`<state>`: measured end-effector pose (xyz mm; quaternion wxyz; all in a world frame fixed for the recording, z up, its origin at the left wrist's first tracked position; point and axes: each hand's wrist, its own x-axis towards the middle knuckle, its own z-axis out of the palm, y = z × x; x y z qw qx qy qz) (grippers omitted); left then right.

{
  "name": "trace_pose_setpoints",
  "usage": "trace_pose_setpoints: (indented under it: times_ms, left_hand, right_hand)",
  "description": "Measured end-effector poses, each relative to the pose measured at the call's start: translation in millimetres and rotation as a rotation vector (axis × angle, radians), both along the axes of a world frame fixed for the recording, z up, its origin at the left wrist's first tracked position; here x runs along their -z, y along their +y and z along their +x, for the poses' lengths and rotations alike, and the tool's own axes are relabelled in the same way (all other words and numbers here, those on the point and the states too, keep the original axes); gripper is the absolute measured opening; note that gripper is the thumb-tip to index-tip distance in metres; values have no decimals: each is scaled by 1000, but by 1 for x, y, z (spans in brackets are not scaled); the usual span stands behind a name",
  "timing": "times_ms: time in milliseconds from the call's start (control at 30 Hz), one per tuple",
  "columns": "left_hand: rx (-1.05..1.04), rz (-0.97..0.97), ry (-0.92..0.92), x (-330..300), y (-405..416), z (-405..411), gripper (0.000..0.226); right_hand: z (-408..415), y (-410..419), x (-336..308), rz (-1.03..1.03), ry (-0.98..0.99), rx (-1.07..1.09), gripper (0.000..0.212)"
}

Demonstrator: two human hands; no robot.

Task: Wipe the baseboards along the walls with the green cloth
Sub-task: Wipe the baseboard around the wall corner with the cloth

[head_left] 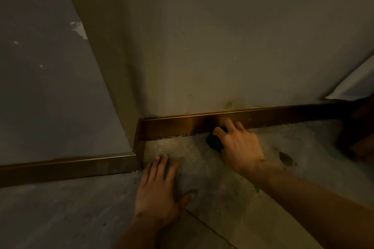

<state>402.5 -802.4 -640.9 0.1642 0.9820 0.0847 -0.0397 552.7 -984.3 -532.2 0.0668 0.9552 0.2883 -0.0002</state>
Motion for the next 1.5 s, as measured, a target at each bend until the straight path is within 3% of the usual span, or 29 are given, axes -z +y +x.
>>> trace_pose_setpoints:
  times_ms: [333, 500, 567, 667, 800, 900, 1000, 1200, 1500]
  left_hand:
    - [72, -202, -233, -80, 1, 26, 115]
    - [36, -297, -203, -116, 17, 25, 126]
    - [27, -293, -248, -130, 25, 22, 119]
    - [21, -210, -365, -147, 37, 16, 87]
    - [9, -160, -416, -170, 52, 5, 56]
    - [28, -164, -421, -189, 61, -4, 51]
    - [36, -149, -435, -207, 65, -10, 49]
    - [53, -107, -414, -237, 66, -15, 44]
    - [100, 218, -296, -289, 91, -28, 44]
  right_hand:
    - [-42, 31, -42, 568, 170, 160, 47]
    - [-53, 46, -67, 810, 384, 216, 36]
    - [-57, 54, -78, 911, 501, 255, 33]
    - [-62, 64, -94, 1021, 611, 229, 36]
    - [-71, 70, -113, 1040, 696, 135, 56]
    - [-75, 70, -126, 958, 765, -5, 82]
    - [-78, 71, -136, 808, 706, -106, 94]
    - [-82, 75, -150, 751, 453, -171, 68]
    - [-83, 97, -170, 774, 391, -326, 55]
